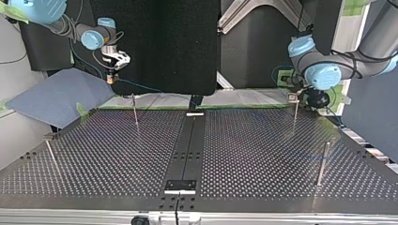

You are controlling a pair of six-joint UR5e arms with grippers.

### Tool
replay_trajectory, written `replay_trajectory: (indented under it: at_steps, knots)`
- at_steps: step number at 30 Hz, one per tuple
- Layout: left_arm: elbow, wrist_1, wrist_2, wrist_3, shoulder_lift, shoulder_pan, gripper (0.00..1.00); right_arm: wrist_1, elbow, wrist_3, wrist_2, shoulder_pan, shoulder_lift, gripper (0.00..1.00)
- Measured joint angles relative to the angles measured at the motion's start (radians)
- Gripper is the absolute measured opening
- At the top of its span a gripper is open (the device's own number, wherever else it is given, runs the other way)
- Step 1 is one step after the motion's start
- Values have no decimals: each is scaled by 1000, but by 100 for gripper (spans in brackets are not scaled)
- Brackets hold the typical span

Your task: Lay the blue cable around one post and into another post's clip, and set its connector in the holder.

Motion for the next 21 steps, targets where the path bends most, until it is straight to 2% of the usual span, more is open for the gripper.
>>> replay_trajectory:
  at_steps: [4,6,14,19,21]
  knots:
    - [2,18,22,33,-22,4,100,1,-1,4,1,-2,0,0]
    - [11,35,38,52,-39,6,100,3,-2,14,8,-12,0,0]
    - [61,61,111,126,-85,16,100,4,-3,76,24,-43,1,0]
    - [73,62,157,150,-122,20,100,5,-3,100,40,-66,2,0]
    - [74,64,173,151,-136,21,100,10,-3,112,57,-79,3,0]
